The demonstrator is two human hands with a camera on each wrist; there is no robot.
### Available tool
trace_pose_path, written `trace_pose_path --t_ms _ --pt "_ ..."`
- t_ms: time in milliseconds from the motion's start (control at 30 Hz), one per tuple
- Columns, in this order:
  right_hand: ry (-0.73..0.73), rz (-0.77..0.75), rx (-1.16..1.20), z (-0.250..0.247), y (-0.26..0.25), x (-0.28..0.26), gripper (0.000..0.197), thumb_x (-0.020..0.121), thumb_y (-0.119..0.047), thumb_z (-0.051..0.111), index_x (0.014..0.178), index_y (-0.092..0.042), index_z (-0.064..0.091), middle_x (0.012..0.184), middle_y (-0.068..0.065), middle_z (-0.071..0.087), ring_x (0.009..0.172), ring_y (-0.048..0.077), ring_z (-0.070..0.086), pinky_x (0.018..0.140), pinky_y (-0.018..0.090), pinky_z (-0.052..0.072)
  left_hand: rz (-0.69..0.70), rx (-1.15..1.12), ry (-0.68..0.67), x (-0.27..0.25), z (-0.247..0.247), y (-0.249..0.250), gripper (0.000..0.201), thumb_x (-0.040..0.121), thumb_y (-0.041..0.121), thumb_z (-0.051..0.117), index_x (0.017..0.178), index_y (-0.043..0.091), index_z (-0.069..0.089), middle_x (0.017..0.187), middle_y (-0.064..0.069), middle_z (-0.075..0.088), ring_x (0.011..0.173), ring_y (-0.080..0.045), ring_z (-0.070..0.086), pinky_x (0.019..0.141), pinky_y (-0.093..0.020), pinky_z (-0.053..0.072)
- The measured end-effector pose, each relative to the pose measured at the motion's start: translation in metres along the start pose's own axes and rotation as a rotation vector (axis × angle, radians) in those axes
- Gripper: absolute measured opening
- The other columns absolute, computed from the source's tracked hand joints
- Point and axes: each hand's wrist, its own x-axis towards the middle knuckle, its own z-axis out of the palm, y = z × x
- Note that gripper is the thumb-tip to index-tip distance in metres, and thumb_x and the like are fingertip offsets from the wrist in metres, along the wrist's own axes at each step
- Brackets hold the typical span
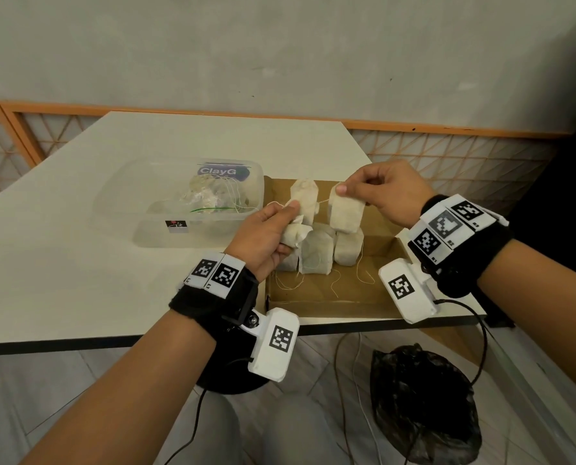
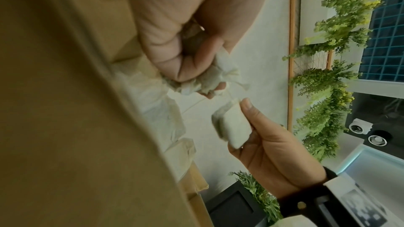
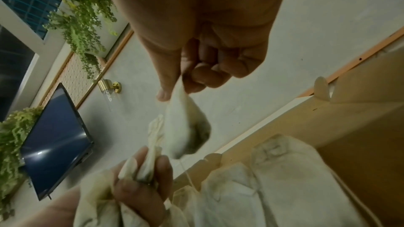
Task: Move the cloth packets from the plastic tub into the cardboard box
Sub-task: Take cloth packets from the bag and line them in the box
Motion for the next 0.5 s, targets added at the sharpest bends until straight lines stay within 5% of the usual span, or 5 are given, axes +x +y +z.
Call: trace_pose_path --t_ms 167,367,500 --pt "-0.06 0.043 -0.163 -0.013 0.011 -0.005 0.018 0.076 -0.031 0.072 0.08 -0.014 0.069 0.092 0.02 0.067 0.079 0.017 0.054 0.076 0.027 0.043 -0.004 -0.097 0.041 0.002 -0.002 -0.001 0.02 0.096 0.021 0.054 0.078 0.014 0.048 0.076 -0.007 0.061 0.061 -0.013 0.047 0.032 -0.012 0.029" --pt "-0.053 0.138 -0.294 -0.034 0.027 -0.007 0.014 0.075 -0.022 0.074 0.084 -0.026 0.064 0.073 0.01 0.055 0.071 0.025 0.053 0.078 0.043 0.051 0.003 -0.14 0.057 0.007 -0.005 -0.003 0.013 0.097 0.021 0.052 0.086 0.013 0.049 0.079 -0.009 0.055 0.062 -0.011 0.046 0.032 -0.012 0.029" --pt "-0.121 0.145 -0.328 -0.033 0.026 -0.014 0.016 0.077 -0.021 0.073 0.089 -0.011 0.071 0.064 -0.008 0.063 0.058 0.002 0.055 0.055 0.013 0.045 0.005 -0.091 0.046 0.009 -0.004 -0.004 0.016 0.097 0.022 0.052 0.085 0.012 0.048 0.08 -0.008 0.058 0.063 -0.012 0.049 0.032 -0.012 0.03"
